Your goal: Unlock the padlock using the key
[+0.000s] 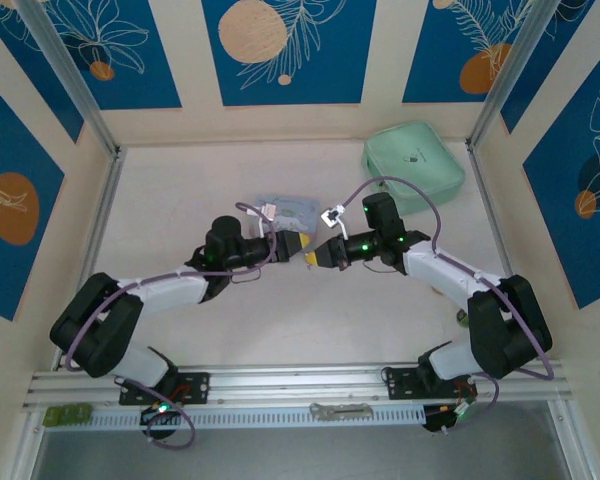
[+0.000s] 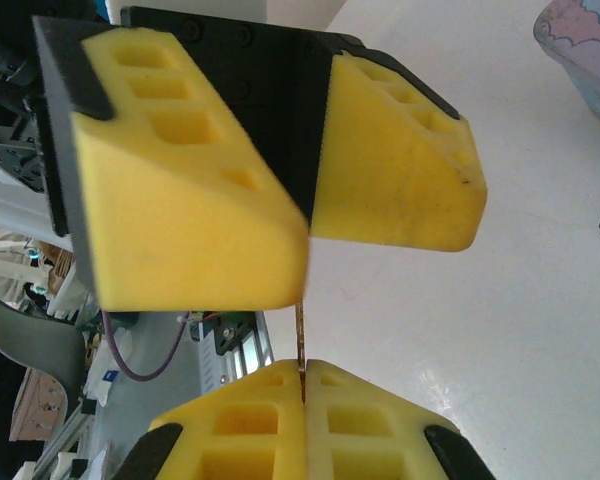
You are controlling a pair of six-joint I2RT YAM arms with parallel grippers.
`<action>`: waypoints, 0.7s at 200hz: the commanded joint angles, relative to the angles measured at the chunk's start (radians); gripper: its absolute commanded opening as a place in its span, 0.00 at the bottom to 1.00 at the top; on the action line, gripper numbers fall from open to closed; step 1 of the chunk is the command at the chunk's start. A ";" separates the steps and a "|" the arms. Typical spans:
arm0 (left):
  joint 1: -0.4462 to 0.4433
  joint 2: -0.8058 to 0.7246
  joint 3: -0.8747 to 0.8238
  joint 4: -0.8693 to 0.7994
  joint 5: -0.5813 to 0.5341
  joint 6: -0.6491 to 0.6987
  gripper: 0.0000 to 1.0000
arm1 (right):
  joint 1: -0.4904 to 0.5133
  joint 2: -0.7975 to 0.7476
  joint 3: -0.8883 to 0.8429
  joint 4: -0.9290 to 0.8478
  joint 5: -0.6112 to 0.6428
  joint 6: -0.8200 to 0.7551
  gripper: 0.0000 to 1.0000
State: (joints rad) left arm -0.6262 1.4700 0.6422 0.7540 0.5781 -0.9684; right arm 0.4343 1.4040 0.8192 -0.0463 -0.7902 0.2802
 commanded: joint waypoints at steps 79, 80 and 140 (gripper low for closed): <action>-0.013 0.064 -0.009 0.187 0.077 -0.078 0.08 | -0.020 0.032 0.033 0.064 -0.050 0.041 0.00; -0.013 0.064 -0.009 0.188 0.077 -0.078 0.07 | -0.021 0.032 0.033 0.064 -0.050 0.041 0.00; -0.029 0.007 -0.075 0.140 -0.171 -0.095 0.00 | -0.043 -0.030 -0.071 0.242 0.044 0.203 0.27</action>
State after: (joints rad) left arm -0.6342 1.5192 0.6125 0.8982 0.5617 -1.0477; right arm 0.4095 1.4281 0.8146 0.0433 -0.7891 0.3698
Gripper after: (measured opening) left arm 0.052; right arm 0.193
